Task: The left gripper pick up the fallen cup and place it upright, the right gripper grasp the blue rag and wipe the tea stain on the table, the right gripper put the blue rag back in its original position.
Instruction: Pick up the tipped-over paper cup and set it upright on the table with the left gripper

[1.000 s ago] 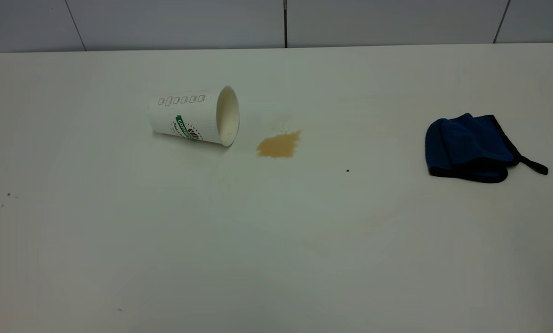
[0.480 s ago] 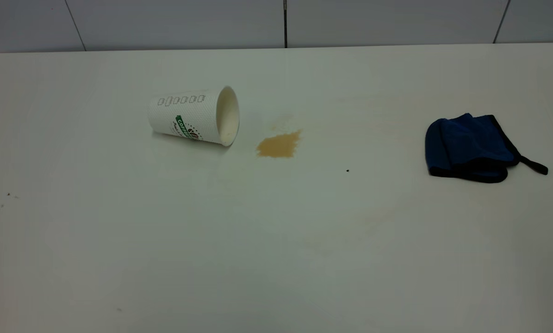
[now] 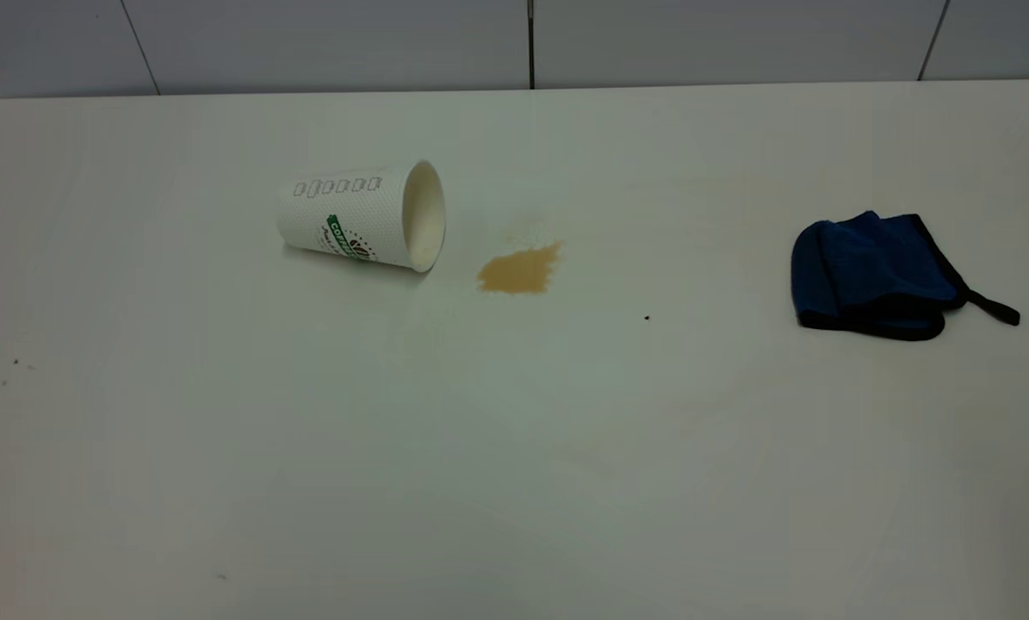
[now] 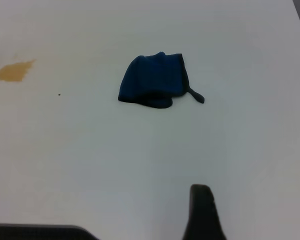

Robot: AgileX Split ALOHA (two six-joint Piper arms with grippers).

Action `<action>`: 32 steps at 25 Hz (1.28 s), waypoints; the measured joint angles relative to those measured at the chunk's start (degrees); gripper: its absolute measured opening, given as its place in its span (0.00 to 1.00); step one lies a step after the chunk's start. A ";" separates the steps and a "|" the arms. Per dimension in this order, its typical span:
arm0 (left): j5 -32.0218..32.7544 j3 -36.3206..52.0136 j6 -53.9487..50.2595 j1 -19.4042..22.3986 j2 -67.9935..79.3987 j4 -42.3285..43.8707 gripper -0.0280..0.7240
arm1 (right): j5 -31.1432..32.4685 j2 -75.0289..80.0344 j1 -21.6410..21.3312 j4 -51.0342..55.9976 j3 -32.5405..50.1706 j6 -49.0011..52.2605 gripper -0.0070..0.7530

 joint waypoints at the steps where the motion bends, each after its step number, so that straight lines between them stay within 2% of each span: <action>1: 0.00 0.00 0.00 0.00 0.00 0.00 0.36 | 0.00 0.00 0.00 0.00 0.00 0.00 0.75; 8: 0.00 0.00 0.12 -0.30 0.00 0.90 0.36 | 0.00 0.00 0.00 0.00 0.00 0.00 0.75; 15: 0.00 0.00 -0.52 -4.10 0.17 1.63 0.37 | 0.00 0.00 0.00 0.00 0.00 0.00 0.75; 18: -1.53 -0.92 -0.69 -4.10 3.95 3.60 0.47 | 0.00 0.00 0.00 0.00 0.00 0.00 0.75; 24: -6.09 -7.92 -0.88 -4.16 22.73 5.74 0.85 | 0.00 0.00 0.00 0.00 0.00 0.00 0.75; 26: -7.33 -10.53 -1.61 -4.16 29.84 6.56 0.94 | 0.00 0.00 0.00 0.00 0.00 0.00 0.75; 28: -8.56 -13.57 -2.14 -4.16 37.61 7.01 0.99 | 0.00 0.00 0.00 0.00 0.00 0.00 0.75; 32: -11.52 -19.52 -2.43 -4.44 51.80 7.01 0.99 | 0.00 0.00 0.00 0.00 0.00 0.00 0.75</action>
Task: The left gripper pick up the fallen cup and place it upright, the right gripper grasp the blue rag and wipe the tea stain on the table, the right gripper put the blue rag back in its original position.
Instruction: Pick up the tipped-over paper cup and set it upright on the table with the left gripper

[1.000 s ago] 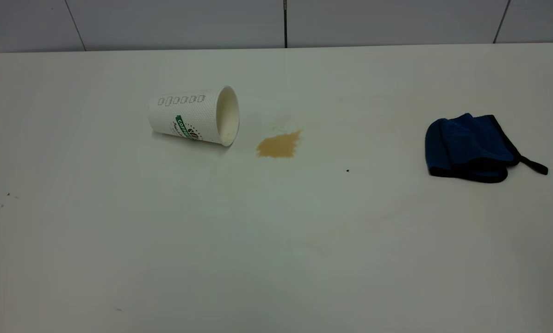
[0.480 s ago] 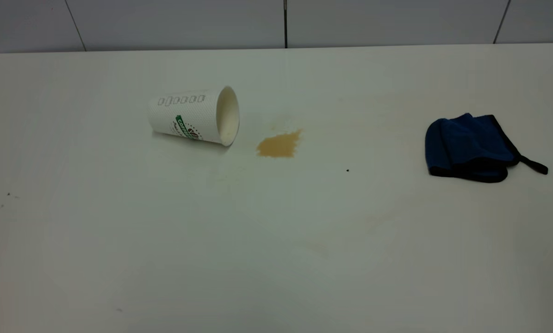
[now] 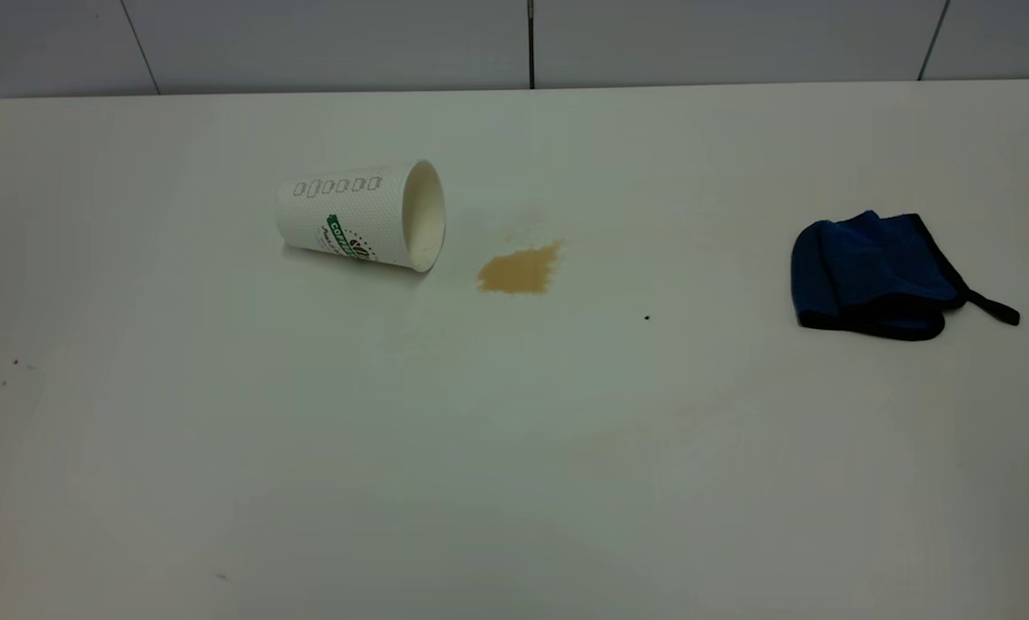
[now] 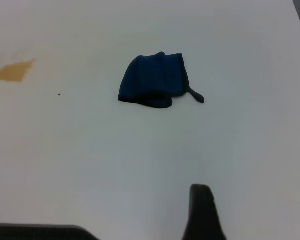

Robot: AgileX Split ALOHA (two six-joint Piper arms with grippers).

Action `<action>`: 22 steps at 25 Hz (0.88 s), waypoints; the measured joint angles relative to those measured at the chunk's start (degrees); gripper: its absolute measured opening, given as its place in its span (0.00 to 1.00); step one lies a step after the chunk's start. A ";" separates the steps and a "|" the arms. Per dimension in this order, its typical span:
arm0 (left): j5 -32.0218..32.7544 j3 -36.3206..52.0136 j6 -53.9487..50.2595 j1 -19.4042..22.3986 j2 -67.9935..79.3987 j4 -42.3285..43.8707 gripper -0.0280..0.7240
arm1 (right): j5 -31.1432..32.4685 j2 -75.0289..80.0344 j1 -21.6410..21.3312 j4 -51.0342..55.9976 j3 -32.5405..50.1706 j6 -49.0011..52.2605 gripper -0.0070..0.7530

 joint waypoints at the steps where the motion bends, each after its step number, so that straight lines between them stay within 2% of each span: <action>1: -0.80 -1.54 -0.07 -0.47 2.95 0.06 0.99 | 0.00 0.00 0.00 0.00 0.00 0.00 0.75; 6: -4.20 -9.96 -1.17 -5.61 19.77 3.12 0.99 | 0.00 0.00 0.00 0.00 0.00 0.00 0.75; 9: -4.34 -16.51 -3.49 -11.39 29.67 7.56 0.99 | 0.00 0.00 0.00 0.00 0.00 0.00 0.75; 16: 1.79 -34.48 -8.98 -24.59 53.26 18.50 0.98 | 0.00 0.00 0.00 0.00 0.00 0.00 0.75; 22: 4.48 -47.43 -8.92 -30.87 69.02 19.37 0.96 | 0.00 0.00 0.00 0.00 0.00 0.00 0.75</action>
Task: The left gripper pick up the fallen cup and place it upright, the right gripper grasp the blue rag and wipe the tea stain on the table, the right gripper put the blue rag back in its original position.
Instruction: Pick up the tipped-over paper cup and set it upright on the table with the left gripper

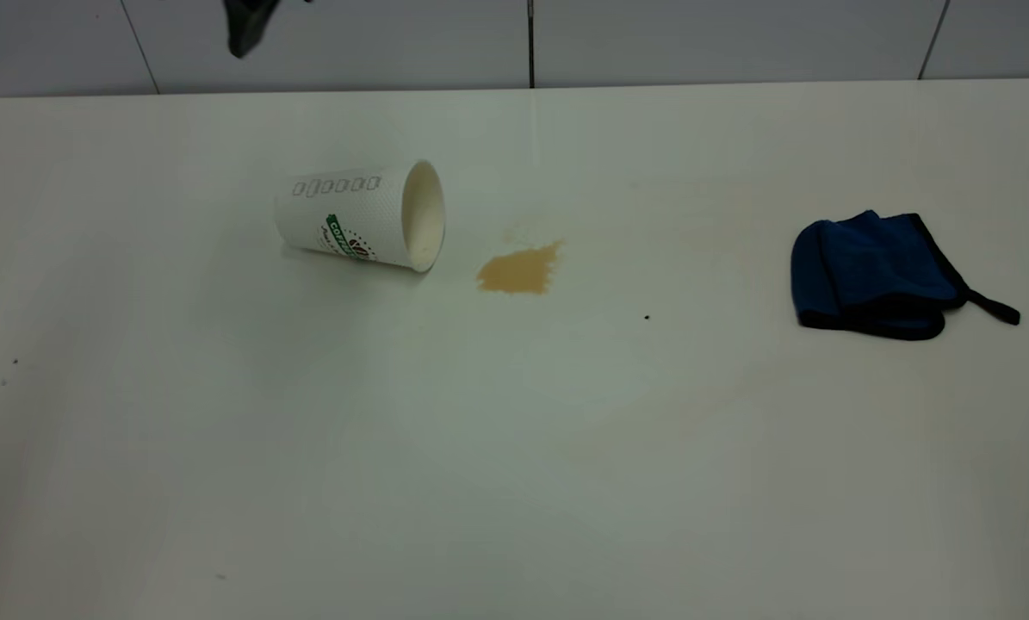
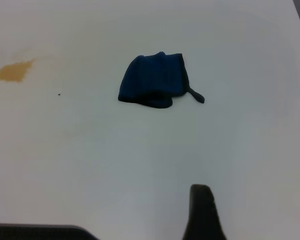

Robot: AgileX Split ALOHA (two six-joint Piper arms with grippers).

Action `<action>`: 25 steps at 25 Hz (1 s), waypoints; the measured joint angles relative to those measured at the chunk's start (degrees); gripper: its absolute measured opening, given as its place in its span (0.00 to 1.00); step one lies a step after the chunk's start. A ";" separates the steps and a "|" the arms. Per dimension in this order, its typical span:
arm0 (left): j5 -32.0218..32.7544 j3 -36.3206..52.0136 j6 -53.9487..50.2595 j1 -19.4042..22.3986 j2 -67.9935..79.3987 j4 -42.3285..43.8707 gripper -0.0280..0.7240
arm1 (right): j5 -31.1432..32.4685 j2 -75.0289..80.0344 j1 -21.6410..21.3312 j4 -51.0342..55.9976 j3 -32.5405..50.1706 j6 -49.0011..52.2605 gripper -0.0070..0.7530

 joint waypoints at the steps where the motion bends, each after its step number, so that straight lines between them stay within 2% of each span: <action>1: 0.12 -1.66 0.10 -0.78 1.70 0.00 0.96 | 0.00 0.00 0.00 0.00 0.00 0.00 0.75; 7: 0.23 -9.53 0.11 -3.60 11.37 0.14 0.95 | 0.00 0.00 0.00 0.00 0.00 0.00 0.75; 25: -2.98 -24.99 0.07 -4.36 28.94 2.59 0.91 | 0.00 0.00 0.00 0.00 0.00 0.00 0.75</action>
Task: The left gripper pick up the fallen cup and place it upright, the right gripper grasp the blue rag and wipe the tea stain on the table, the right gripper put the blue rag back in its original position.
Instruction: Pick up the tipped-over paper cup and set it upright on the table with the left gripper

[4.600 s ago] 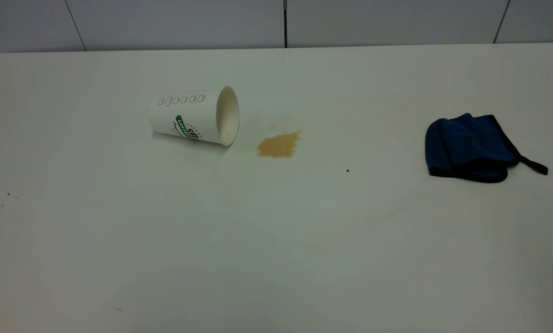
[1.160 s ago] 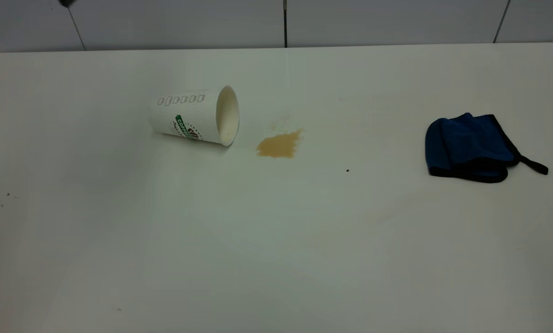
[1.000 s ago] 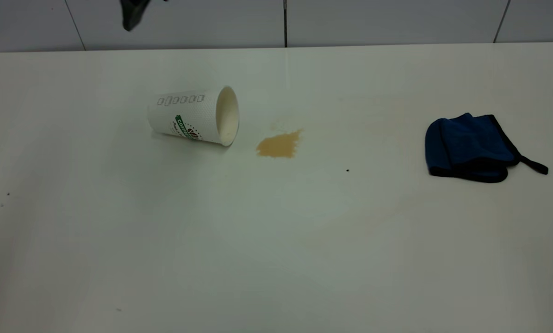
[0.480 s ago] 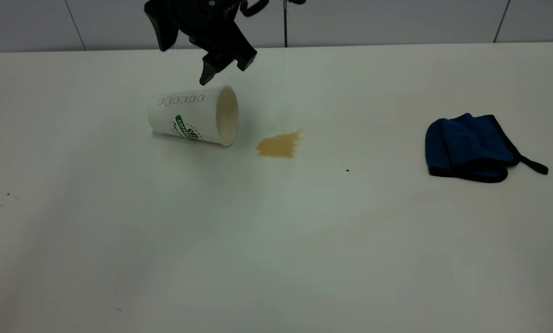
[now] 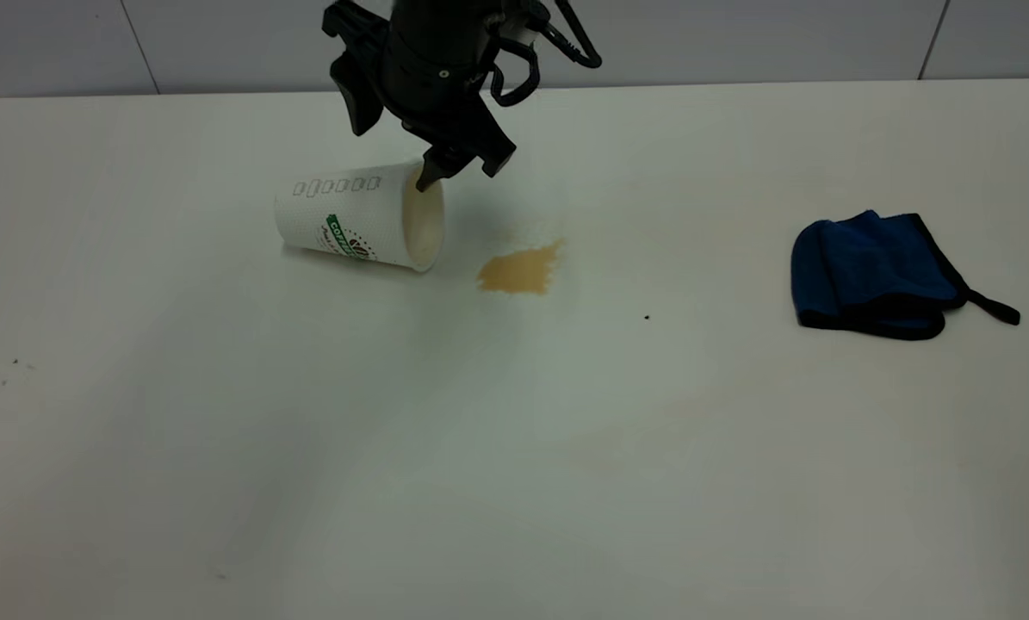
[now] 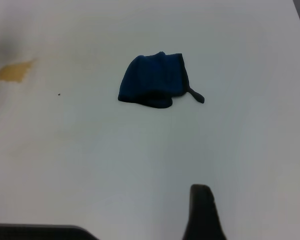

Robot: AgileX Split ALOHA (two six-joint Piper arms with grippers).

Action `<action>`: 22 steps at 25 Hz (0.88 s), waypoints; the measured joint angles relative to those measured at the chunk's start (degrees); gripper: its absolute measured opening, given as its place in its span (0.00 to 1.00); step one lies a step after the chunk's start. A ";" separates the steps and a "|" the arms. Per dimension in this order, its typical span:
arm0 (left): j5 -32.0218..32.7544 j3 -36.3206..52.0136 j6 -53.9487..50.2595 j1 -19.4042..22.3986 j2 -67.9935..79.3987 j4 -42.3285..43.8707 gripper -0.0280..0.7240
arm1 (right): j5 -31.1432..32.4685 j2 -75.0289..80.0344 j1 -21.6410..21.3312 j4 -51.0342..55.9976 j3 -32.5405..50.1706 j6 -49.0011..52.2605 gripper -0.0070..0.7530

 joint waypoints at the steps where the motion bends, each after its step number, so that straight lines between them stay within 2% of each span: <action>1: -0.29 -0.19 0.00 -0.05 0.44 0.02 0.91 | 0.00 0.00 0.00 0.00 0.00 0.00 0.75; 6: -1.74 -0.41 -0.38 -0.14 2.11 0.63 0.90 | 0.00 0.00 0.00 0.00 0.00 0.00 0.75; 12: -3.27 -0.47 -1.19 -0.14 4.47 5.44 0.88 | 0.00 0.00 0.00 0.00 0.00 0.00 0.75; 18: -3.60 -0.51 -1.52 0.24 6.23 8.89 0.79 | 0.00 0.00 0.00 0.00 0.00 0.00 0.75; 22: -3.77 -0.51 -1.52 0.93 6.52 12.45 0.69 | 0.00 0.00 0.00 0.00 0.00 0.00 0.75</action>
